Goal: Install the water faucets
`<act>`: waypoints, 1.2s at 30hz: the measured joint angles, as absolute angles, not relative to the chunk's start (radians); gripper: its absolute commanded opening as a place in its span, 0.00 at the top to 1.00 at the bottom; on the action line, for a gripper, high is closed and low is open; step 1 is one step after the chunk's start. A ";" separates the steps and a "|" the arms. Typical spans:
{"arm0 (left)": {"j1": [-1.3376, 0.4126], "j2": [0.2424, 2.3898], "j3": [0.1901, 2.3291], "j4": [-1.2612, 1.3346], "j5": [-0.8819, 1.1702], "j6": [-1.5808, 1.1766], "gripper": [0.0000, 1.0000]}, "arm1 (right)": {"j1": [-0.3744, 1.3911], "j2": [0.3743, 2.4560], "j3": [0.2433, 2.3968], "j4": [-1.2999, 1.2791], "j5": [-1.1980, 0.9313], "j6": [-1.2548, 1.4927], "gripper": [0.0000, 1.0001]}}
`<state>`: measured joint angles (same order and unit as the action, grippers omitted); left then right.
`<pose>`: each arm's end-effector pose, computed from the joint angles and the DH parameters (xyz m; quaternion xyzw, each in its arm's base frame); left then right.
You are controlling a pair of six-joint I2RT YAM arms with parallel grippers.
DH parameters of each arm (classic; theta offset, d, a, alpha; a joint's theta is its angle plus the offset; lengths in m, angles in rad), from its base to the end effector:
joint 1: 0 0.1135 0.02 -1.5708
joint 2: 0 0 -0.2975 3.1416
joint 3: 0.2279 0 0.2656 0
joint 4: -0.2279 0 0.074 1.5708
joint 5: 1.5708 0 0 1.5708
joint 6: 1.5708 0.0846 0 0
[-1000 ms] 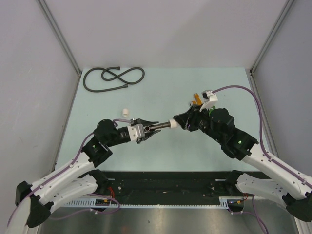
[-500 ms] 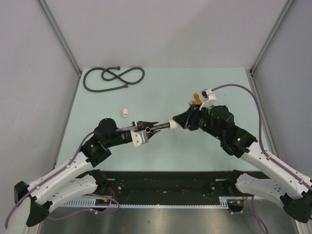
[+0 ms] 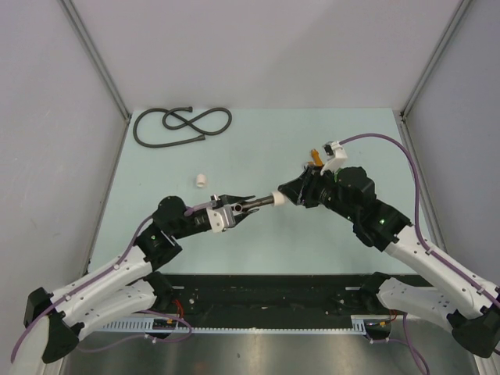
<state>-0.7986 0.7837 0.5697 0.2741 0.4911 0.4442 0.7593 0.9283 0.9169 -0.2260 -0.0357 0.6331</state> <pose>0.1271 -0.1877 0.3361 0.5310 0.4376 -0.2885 0.6658 0.1831 0.1779 0.3714 -0.0606 0.7835 0.4073 0.4654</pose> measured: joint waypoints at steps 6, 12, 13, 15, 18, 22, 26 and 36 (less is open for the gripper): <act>-0.798 0.812 0.515 0.390 0.472 0.382 1.00 | 0.748 0.930 0.917 -0.234 -0.033 0.633 0.57; -0.803 0.838 0.463 0.475 0.476 0.327 1.00 | 0.738 0.935 0.917 -0.239 -0.026 0.636 0.53; -0.805 0.844 0.452 0.486 0.477 0.317 1.00 | 0.736 0.937 0.917 -0.237 -0.025 0.636 0.55; -0.807 0.857 0.435 0.505 0.479 0.299 1.00 | 0.734 0.942 0.919 -0.234 -0.023 0.636 0.65; -0.809 0.878 0.408 0.534 0.480 0.270 1.00 | 0.730 0.953 0.923 -0.228 -0.019 0.636 0.69; -0.809 0.918 0.367 0.613 0.455 0.225 1.00 | 0.727 0.979 0.925 -0.225 -0.006 0.634 0.76; -0.809 1.003 0.296 0.776 0.384 0.135 1.00 | 0.724 1.038 0.926 -0.224 0.022 0.625 0.77; -0.678 1.211 0.190 0.968 0.226 -0.253 1.00 | 0.691 1.129 0.908 -0.242 0.106 0.533 0.46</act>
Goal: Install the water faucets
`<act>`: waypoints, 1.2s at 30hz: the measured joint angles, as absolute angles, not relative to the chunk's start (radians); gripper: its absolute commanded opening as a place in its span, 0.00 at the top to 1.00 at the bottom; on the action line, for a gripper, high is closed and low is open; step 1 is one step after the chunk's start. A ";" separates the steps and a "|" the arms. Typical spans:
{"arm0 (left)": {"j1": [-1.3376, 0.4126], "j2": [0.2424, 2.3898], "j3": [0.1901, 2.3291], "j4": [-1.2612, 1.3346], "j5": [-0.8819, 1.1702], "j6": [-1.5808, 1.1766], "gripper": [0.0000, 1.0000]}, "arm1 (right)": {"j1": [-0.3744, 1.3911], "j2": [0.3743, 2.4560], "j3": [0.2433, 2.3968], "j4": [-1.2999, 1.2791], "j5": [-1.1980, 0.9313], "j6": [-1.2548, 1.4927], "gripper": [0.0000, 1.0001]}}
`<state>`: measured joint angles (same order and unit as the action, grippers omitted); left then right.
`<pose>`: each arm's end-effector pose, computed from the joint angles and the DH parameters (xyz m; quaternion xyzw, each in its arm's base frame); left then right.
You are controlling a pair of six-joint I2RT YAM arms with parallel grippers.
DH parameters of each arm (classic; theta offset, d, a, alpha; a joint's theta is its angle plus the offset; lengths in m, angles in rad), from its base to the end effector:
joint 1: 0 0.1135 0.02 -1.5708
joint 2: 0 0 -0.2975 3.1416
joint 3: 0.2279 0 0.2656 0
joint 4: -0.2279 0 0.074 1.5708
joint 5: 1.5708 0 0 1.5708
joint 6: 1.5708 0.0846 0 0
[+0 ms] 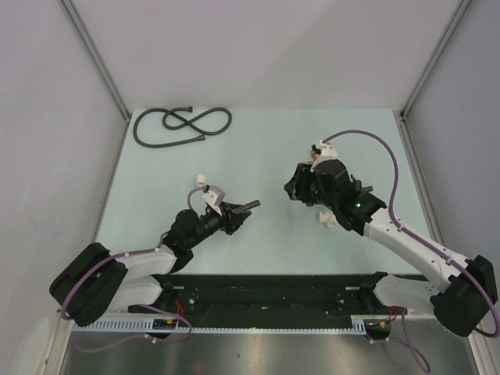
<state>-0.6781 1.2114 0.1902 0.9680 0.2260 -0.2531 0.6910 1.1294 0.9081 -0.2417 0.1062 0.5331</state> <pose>0.1890 -0.1766 0.1944 0.2279 0.6885 -0.3801 0.5742 0.2369 0.1843 0.3136 -0.0391 0.8488 0.2648 0.4559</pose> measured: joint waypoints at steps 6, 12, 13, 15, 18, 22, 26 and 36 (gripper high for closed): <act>-0.642 1.076 0.194 0.834 0.187 -0.368 1.00 | 0.612 1.156 0.886 -0.343 0.184 0.487 0.35; -0.616 0.951 0.216 0.682 0.190 -0.426 1.00 | 0.422 1.162 0.786 -0.430 0.214 0.481 0.22; -0.614 0.941 0.219 0.665 0.193 -0.431 1.00 | 0.394 1.162 0.772 -0.442 0.215 0.481 0.21; -0.606 0.920 0.228 0.622 0.204 -0.450 1.00 | 0.317 1.166 0.751 -0.458 0.207 0.480 0.20; -0.600 0.908 0.240 0.581 0.226 -0.472 1.00 | 0.219 1.177 0.732 -0.459 0.179 0.480 0.19; -0.599 0.894 0.244 0.552 0.271 -0.501 1.00 | 0.086 1.206 0.700 -0.456 0.110 0.479 0.20; -0.599 0.870 0.245 0.534 0.304 -0.522 1.00 | 0.038 1.248 0.675 -0.454 0.044 0.474 0.24; -0.595 0.840 0.245 0.537 0.361 -0.549 1.00 | 0.205 1.319 0.668 -0.410 -0.078 0.493 0.30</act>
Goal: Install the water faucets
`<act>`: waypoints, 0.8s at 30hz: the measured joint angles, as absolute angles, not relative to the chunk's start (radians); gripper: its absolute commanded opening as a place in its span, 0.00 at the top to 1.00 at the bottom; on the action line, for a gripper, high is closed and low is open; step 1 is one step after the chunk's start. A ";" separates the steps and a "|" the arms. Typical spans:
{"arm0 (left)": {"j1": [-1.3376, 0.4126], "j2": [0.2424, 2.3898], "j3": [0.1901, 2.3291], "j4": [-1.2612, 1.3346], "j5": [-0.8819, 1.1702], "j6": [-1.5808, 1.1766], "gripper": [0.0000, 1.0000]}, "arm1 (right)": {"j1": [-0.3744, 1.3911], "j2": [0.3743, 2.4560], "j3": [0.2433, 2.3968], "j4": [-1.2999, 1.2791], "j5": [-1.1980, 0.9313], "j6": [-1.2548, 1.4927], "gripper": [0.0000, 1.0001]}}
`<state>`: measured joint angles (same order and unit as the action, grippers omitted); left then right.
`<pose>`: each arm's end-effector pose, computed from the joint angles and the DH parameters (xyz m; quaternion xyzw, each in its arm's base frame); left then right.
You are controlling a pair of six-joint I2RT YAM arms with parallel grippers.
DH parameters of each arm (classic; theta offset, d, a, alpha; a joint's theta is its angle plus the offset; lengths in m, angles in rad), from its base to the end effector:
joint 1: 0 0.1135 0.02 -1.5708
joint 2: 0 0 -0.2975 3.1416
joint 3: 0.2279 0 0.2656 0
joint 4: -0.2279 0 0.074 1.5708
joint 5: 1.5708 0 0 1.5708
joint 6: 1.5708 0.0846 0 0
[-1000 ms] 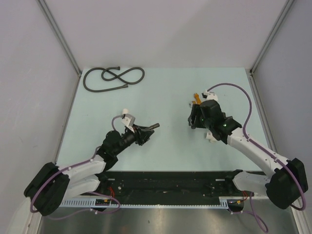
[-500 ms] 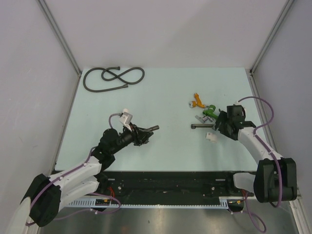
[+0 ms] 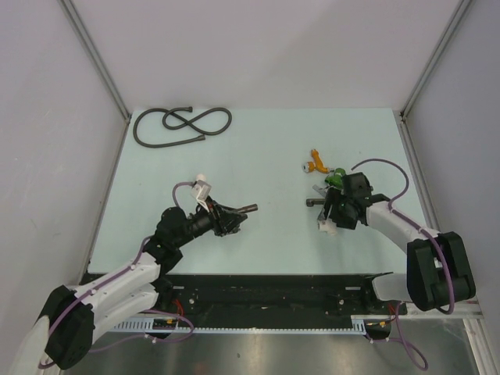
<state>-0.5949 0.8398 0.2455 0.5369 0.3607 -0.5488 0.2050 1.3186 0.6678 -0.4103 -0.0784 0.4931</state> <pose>0.1673 -0.1493 0.2311 0.1396 0.7123 -0.4752 0.4974 0.2583 0.0605 0.1544 0.1290 0.9584 0.1218 0.2237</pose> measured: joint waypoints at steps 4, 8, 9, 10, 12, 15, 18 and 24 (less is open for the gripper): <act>-0.591 0.833 0.246 0.536 0.375 -0.554 1.00 | 0.316 1.319 0.668 -0.395 -0.100 0.527 0.28; -0.589 0.825 0.253 0.535 0.380 -0.559 1.00 | 0.357 1.306 0.668 -0.416 -0.105 0.530 0.26; -0.588 0.822 0.254 0.535 0.380 -0.560 1.00 | 0.352 1.293 0.668 -0.428 -0.103 0.529 0.25; -0.588 0.818 0.255 0.533 0.381 -0.560 1.00 | 0.344 1.276 0.668 -0.440 -0.102 0.526 0.25; -0.587 0.812 0.257 0.532 0.384 -0.560 1.00 | 0.331 1.242 0.668 -0.456 -0.104 0.515 0.24; -0.585 0.807 0.260 0.529 0.396 -0.561 1.00 | 0.342 1.230 0.668 -0.458 -0.105 0.499 0.25; -0.583 0.805 0.270 0.523 0.403 -0.567 1.00 | 0.398 1.264 0.668 -0.450 -0.113 0.498 0.27; -0.579 0.767 0.288 0.490 0.414 -0.572 1.00 | 0.593 1.343 0.668 -0.381 -0.118 0.577 0.30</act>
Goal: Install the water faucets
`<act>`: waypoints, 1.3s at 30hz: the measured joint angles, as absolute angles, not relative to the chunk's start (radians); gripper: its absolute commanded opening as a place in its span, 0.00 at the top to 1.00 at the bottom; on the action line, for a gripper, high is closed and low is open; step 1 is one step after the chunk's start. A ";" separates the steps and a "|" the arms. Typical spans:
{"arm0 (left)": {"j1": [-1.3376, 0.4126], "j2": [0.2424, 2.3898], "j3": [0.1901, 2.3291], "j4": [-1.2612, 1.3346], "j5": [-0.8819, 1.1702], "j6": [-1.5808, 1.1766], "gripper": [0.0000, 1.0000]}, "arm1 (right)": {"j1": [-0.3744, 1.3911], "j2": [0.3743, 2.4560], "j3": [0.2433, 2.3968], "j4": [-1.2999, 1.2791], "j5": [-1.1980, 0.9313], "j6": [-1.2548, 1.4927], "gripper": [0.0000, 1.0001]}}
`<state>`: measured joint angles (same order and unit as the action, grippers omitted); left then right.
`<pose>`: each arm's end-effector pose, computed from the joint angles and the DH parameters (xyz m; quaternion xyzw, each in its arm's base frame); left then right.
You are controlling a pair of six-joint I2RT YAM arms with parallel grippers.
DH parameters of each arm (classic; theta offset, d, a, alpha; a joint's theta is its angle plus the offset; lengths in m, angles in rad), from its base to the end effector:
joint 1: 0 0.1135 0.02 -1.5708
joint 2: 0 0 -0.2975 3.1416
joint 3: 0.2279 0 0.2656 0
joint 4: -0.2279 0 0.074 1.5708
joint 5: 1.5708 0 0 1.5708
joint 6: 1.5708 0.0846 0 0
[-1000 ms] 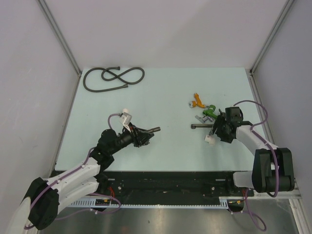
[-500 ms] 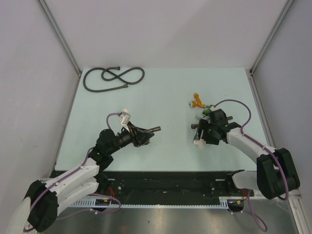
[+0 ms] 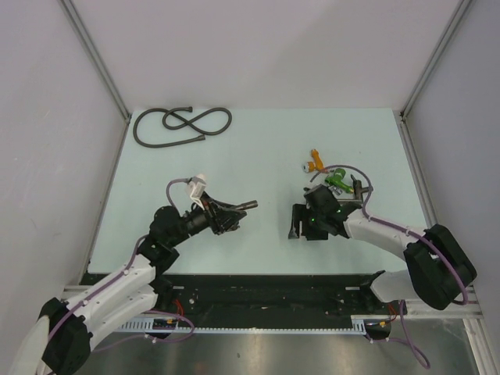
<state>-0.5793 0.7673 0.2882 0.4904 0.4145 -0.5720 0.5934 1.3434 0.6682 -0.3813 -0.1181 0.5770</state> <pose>0.1609 -0.1460 0.2557 0.1488 0.6875 -0.5002 0.5050 0.2184 0.1593 0.1509 -0.0229 0.9653 0.1878 0.1801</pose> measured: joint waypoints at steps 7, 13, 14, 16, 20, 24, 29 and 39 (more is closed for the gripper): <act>-0.562 0.708 0.315 0.441 0.418 -0.571 1.00 | 0.769 1.333 0.719 -0.362 -0.037 0.615 0.30; -0.546 0.693 0.317 0.418 0.420 -0.570 1.00 | 0.744 1.239 0.713 -0.414 0.161 0.575 0.30; -0.543 0.693 0.317 0.414 0.421 -0.569 1.00 | 0.735 1.221 0.704 -0.403 0.177 0.563 0.29; -0.539 0.693 0.317 0.405 0.423 -0.569 1.00 | 0.713 1.190 0.673 -0.381 0.194 0.537 0.28; -0.534 0.693 0.318 0.393 0.427 -0.569 1.00 | 0.695 1.193 0.623 -0.349 0.194 0.479 0.27; -0.529 0.693 0.319 0.387 0.434 -0.569 1.00 | 0.712 1.229 0.608 -0.305 0.185 0.431 0.26; -0.520 0.693 0.331 0.372 0.450 -0.569 1.00 | 0.735 1.285 0.608 -0.240 0.174 0.386 0.26; -0.504 0.693 0.347 0.342 0.479 -0.569 1.00 | 0.760 1.378 0.608 -0.180 0.189 0.338 0.50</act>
<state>-0.5041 0.6933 0.3470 0.3424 0.4786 -0.5690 0.7605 1.3785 0.6079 -0.1802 0.1894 0.3382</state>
